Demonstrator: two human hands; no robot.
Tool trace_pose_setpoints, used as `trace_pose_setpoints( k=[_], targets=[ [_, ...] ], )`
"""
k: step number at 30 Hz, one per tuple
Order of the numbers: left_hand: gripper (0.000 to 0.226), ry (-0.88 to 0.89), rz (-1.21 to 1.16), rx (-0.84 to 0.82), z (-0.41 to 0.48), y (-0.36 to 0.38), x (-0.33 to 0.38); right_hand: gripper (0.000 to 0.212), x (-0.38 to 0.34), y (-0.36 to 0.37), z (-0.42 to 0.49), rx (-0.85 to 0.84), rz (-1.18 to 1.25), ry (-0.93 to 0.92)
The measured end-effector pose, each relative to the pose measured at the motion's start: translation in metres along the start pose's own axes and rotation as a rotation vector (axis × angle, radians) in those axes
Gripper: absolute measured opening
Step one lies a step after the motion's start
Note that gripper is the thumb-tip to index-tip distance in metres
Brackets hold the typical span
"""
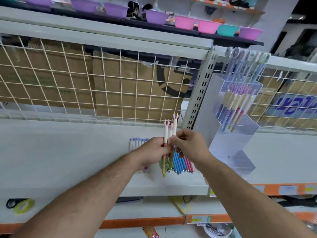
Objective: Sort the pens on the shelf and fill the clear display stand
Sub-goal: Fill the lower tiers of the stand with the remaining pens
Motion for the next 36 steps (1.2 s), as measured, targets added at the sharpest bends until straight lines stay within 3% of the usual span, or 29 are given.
trace_pose_setpoints(
  k=[8,16,22,27,36],
  targets=[
    [0.018,0.067,0.091,0.017,0.020,0.069,0.041,0.018,0.022,-0.082,-0.008,-0.042,0.138,-0.022],
    [0.019,0.098,0.153,0.056,0.044,0.158,0.086,0.023,0.048,-0.179,-0.005,-0.103,0.051,-0.109],
    [0.019,0.092,-0.001,0.092,0.056,0.198,0.097,0.025,0.066,-0.218,-0.005,-0.143,0.061,-0.134],
    [0.019,0.026,-0.182,0.146,0.068,0.206,0.093,0.008,0.066,-0.242,0.011,-0.067,0.094,-0.150],
    [0.019,0.014,-0.126,0.255,0.086,0.203,0.084,0.014,0.034,-0.274,0.056,0.103,0.037,-0.214]
  ],
)
Point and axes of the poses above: each hand's wrist, its own z-axis towards the middle knuckle, its own y-axis out of the palm, x = y × z, the point moved 4 cm from there along z, towards the middle knuckle, and after that the axes turned 15 degrees about -y, right-handed, at the moved point
